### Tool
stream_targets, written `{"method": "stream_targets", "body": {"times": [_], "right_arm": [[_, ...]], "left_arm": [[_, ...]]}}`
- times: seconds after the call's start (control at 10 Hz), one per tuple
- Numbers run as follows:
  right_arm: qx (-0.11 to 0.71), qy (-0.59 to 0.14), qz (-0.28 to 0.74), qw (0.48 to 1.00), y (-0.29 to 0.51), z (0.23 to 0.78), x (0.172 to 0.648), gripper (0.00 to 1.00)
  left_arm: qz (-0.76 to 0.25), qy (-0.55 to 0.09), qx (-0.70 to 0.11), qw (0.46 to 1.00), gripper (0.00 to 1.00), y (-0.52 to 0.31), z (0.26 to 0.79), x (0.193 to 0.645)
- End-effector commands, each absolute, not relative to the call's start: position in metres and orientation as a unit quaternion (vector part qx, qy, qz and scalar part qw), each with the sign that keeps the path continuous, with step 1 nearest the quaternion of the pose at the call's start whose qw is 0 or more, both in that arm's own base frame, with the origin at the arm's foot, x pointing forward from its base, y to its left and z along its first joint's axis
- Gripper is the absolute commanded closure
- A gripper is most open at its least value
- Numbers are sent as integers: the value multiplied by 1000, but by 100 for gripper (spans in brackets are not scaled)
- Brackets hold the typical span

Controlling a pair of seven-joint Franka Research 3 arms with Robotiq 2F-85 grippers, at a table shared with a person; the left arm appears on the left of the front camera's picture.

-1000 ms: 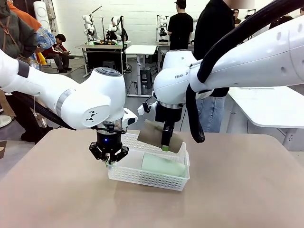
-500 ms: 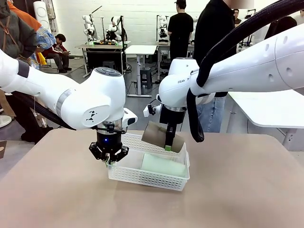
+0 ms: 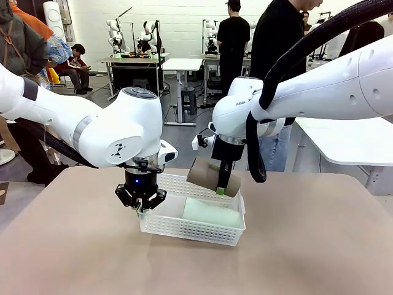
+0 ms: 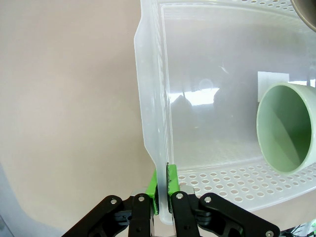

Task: Clean and organize the cups into the basket.
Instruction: Pick up the Reusable plastic cup from the right side of the table and stack it inside the Organizing basket in the center of the table.

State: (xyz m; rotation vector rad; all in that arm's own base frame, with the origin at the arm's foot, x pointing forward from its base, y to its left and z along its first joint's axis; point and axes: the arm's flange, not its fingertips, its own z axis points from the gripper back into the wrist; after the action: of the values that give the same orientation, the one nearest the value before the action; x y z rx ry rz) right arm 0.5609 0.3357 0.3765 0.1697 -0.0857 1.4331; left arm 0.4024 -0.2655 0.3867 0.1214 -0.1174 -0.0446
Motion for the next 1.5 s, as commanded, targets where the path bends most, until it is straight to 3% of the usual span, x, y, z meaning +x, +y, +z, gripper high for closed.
{"method": "stream_targets", "body": {"times": [0.0, 1.3, 1.4], "right_arm": [[96, -14, 663, 743, 327, 326, 546, 19], [59, -60, 701, 708, 339, 316, 493, 19], [64, -61, 703, 705, 340, 318, 493, 5]], "left_arm": [[-25, -63, 64, 996, 100, -263, 387, 401], [-25, -63, 64, 996, 100, -263, 387, 401], [-25, -63, 64, 996, 100, -263, 387, 401]]}}
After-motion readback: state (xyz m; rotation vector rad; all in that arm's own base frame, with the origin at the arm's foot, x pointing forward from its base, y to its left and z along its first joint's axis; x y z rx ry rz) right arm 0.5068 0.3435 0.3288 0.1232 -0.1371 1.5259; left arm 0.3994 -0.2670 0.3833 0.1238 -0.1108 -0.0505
